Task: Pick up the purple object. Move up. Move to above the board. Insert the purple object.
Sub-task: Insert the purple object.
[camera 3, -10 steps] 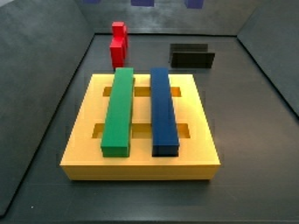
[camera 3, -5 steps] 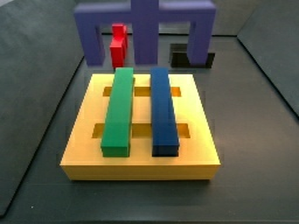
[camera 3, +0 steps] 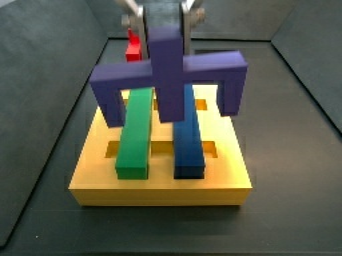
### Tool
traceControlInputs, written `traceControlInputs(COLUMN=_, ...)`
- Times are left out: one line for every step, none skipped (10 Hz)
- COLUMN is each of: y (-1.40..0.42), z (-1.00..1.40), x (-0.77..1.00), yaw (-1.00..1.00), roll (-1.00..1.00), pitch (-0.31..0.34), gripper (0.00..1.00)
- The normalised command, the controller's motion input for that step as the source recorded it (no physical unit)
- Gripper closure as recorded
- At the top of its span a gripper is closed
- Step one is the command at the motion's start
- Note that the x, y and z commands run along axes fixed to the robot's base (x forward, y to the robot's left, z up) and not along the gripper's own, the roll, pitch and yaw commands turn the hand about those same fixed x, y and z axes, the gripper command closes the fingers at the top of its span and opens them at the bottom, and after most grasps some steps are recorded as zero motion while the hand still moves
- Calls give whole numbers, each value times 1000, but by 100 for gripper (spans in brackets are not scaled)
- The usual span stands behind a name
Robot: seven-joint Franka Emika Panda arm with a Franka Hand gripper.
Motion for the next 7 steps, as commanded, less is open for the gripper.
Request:
traceControlInputs(y=43, z=-314, x=-86, yaw=-9, roll=84, pitch=0, gripper=100)
traceControlInputs(y=40, z=-274, x=-74, yaw=-31, roll=101, pitch=0, gripper=100)
traceControlInputs(y=6, z=-263, x=-29, yaw=-23, roll=96, pitch=0, gripper=100)
traceControlInputs(y=0, z=-220, x=9, yaw=0, roll=14, pitch=-3, gripper=100)
traceControlInputs(y=-26, z=-200, x=149, yaw=0, roll=0, pitch=-16, gripper=100)
traceControlInputs(y=-9, z=-151, x=117, yaw=0, roll=0, pitch=0, gripper=100)
traceControlInputs(y=0, z=-151, x=34, yaw=0, roll=0, pitch=0, gripper=100)
